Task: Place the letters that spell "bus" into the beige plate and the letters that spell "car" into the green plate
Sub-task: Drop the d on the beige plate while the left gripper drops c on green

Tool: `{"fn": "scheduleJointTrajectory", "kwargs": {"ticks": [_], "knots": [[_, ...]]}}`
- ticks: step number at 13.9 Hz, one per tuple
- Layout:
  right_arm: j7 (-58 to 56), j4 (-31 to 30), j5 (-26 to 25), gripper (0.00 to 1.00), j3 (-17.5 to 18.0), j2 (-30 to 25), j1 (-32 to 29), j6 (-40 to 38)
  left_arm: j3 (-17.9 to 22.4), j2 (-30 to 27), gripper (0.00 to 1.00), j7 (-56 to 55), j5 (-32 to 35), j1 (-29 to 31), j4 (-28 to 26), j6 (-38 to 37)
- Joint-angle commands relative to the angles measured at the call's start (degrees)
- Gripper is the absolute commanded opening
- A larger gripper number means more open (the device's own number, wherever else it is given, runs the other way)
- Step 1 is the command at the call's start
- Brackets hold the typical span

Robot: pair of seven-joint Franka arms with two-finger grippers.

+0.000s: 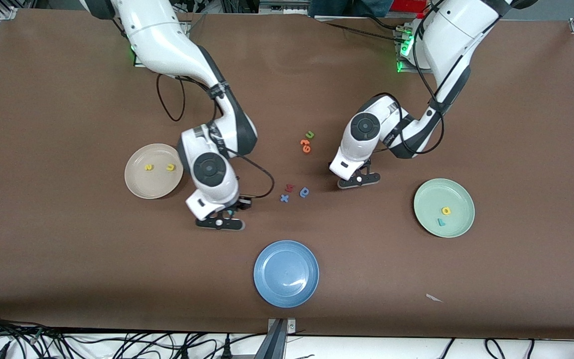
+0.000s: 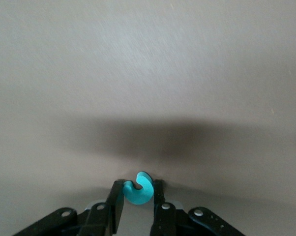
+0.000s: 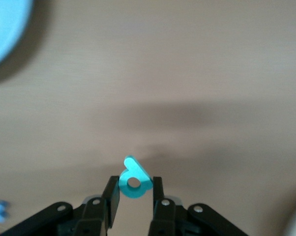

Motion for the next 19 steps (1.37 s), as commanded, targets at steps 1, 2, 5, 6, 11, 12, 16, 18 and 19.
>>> {"fn": "scheduleJointTrajectory", "kwargs": {"ticks": [1, 2, 5, 6, 11, 12, 16, 18, 19], "knots": [[-9.0, -11.4, -0.6, 0.16, -4.3, -7.9, 0.0, -2.8, -0.2, -1.7, 0.15, 8.9, 2.1, 4.7, 3.2, -7.0], [-12.3, -16.3, -0.6, 0.16, -6.1, -11.0, 0.0, -2.7, -0.3, -1.9, 0.15, 13.0, 2.0, 6.5, 4.7, -9.8], [-19.7, -30.6, -0.4, 0.18, -11.0, -18.4, 0.0, -1.5, -0.1, -2.1, 0.13, 27.3, 2.1, 12.6, 8.6, -15.9], [-20.5, -33.6, -0.4, 0.18, -11.6, -19.2, 0.0, -0.5, 0.0, -2.0, 0.13, 31.7, 2.1, 14.6, 9.9, -17.2], [-20.8, -41.4, -0.4, 0.23, -12.5, -18.9, 0.0, 0.7, 2.2, 0.8, 0.25, 48.3, 3.9, 20.9, 13.6, -16.9], [-22.8, -42.6, -0.3, 0.25, -12.5, -18.9, 0.0, 1.5, 2.5, 1.9, 0.78, 51.7, 6.0, 21.0, 14.9, -17.1], [-23.1, -41.3, 0.2, 1.00, -12.6, -19.8, 0.0, -0.3, 2.6, 1.2, 1.00, 52.6, 1.4, 21.4, 18.3, -18.4], [-22.6, -36.5, 0.2, 1.00, -12.8, -21.4, 0.0, -4.6, 2.7, 1.2, 1.00, 49.9, -2.0, 21.5, 22.1, -23.2], [-22.6, -33.4, 0.2, 1.00, -13.5, -21.7, 0.0, -6.9, 2.7, 1.2, 1.00, 49.5, -2.0, 21.9, 24.1, -26.1]]}}
